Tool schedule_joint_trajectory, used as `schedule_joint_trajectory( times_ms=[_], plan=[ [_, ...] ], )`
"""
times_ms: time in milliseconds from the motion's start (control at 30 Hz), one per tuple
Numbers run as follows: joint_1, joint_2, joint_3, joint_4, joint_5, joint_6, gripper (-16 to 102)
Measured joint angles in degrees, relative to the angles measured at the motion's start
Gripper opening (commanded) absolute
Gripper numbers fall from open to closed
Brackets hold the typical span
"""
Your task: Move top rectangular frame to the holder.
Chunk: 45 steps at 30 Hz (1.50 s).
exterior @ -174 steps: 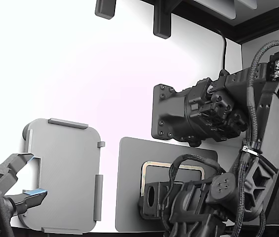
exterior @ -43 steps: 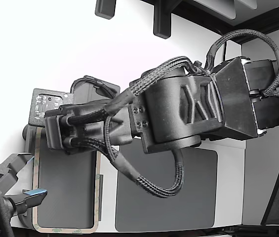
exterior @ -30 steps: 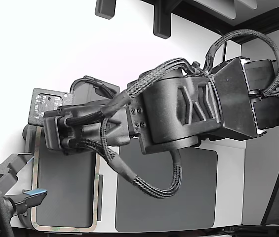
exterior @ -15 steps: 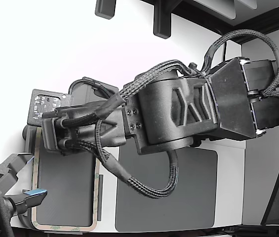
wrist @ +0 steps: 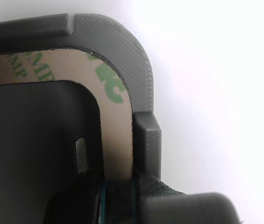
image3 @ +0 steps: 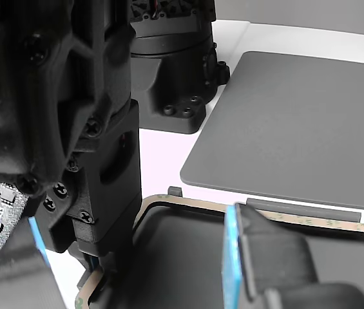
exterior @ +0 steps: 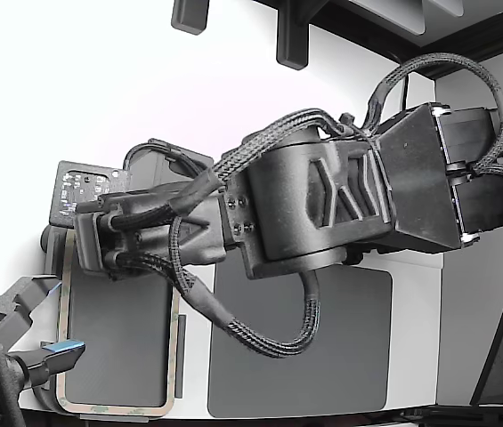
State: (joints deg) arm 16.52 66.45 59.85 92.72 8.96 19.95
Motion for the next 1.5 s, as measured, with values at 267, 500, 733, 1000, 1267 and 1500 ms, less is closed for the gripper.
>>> schedule_joint_trajectory(
  times_ms=[267, 500, 733, 1000, 1267, 1500],
  plan=[
    [0.0, 0.0, 0.09, -0.26, 0.18, 0.0, -11],
    [0.0, 0.0, 0.35, -0.53, 0.09, 0.09, -11],
    [0.0, 0.0, 0.35, -0.53, 0.09, -0.18, -11],
    [0.0, 0.0, 0.35, -0.53, -0.53, -1.41, 60],
    [0.0, -0.09, -0.97, 0.0, -0.35, -1.76, 100],
    [-0.18, 3.78, -2.55, 1.41, 1.85, -2.2, 100]
  ],
)
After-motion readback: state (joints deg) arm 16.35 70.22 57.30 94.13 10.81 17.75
